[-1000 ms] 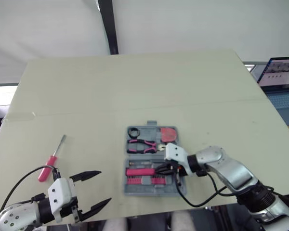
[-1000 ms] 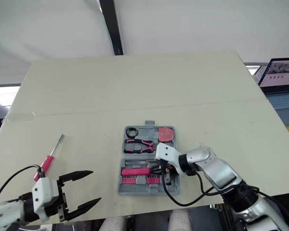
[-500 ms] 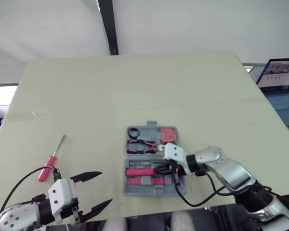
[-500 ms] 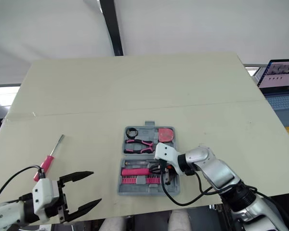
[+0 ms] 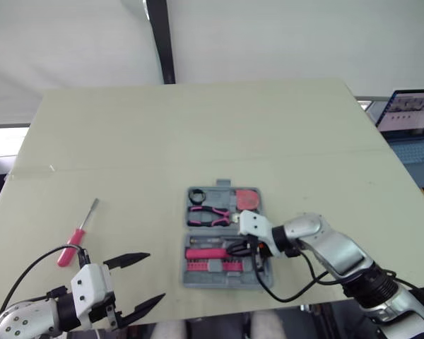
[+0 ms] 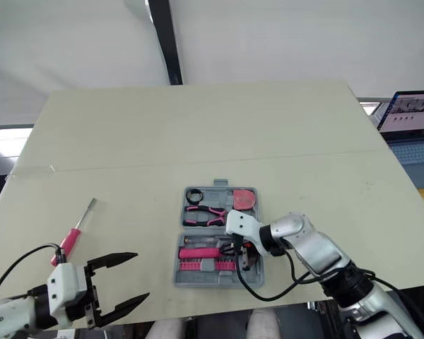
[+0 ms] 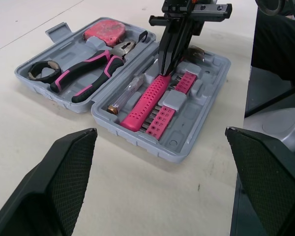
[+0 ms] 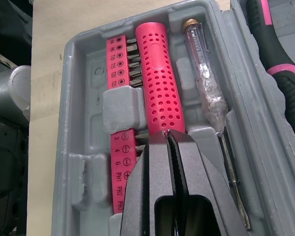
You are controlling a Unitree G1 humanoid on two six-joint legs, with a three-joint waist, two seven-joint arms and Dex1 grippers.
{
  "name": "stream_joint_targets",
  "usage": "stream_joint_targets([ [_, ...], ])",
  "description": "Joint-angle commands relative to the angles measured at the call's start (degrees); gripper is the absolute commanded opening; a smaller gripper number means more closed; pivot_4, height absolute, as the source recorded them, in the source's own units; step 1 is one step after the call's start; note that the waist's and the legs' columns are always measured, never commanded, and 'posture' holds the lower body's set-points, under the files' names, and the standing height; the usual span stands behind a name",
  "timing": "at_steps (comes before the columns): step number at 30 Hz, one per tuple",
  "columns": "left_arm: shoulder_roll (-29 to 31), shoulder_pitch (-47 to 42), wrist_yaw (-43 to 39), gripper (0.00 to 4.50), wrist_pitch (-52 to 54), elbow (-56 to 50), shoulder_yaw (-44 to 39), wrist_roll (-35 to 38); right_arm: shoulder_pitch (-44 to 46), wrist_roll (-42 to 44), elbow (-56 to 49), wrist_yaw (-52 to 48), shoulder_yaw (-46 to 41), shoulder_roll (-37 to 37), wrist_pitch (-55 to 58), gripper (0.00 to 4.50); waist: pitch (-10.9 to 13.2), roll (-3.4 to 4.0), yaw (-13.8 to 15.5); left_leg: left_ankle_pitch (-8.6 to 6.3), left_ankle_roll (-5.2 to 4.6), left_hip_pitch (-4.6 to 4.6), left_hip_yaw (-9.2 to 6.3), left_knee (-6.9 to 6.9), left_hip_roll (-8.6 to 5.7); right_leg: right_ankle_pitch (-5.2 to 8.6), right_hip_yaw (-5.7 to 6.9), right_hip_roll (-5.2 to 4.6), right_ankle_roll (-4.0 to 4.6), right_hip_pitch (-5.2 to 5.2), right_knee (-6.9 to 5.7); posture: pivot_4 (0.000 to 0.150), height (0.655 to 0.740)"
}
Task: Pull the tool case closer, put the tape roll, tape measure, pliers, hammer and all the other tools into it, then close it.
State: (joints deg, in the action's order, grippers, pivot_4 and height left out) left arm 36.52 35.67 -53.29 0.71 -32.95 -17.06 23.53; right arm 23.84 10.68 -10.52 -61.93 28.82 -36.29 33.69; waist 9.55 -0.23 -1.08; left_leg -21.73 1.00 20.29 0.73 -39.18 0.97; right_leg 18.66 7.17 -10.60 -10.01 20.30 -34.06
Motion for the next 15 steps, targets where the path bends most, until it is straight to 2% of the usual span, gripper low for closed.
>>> stream_joint_targets([
  [1,-0.3,0.9,0.1,4.5,-0.6,-1.2,-0.1,0.1,-1.8,-3.8,4.6,0.1,3.4,-1.4,2.4,0.1,-0.1,-0.03,0.1,0.0,0.0,-0.01,0.0,0.0,0.0,0.0,0.0,0.0,0.0,-0.01,0.0,0.15,0.74],
  [9,-0.6,1.5,0.5,4.5,-0.6,-1.6,0.0,0.0,-2.4,-6.0,7.4,-0.6,6.0,-1.9,2.8,0.1,-1.2,-0.04,1.0,-0.05,0.0,-0.25,-0.1,0.06,0.01,0.0,0.15,0.02,0.01,-0.46,0.31,0.15,0.74],
  [15,-0.4,1.9,0.6,4.5,-0.6,-1.9,-0.4,0.2,-2.8,-7.3,9.3,-0.5,7.5,-1.5,2.2,0.1,-1.7,0.09,1.2,-0.35,0.03,-0.92,-0.15,0.1,0.09,0.06,0.22,0.09,0.12,-1.14,0.39,0.15,0.74],
])
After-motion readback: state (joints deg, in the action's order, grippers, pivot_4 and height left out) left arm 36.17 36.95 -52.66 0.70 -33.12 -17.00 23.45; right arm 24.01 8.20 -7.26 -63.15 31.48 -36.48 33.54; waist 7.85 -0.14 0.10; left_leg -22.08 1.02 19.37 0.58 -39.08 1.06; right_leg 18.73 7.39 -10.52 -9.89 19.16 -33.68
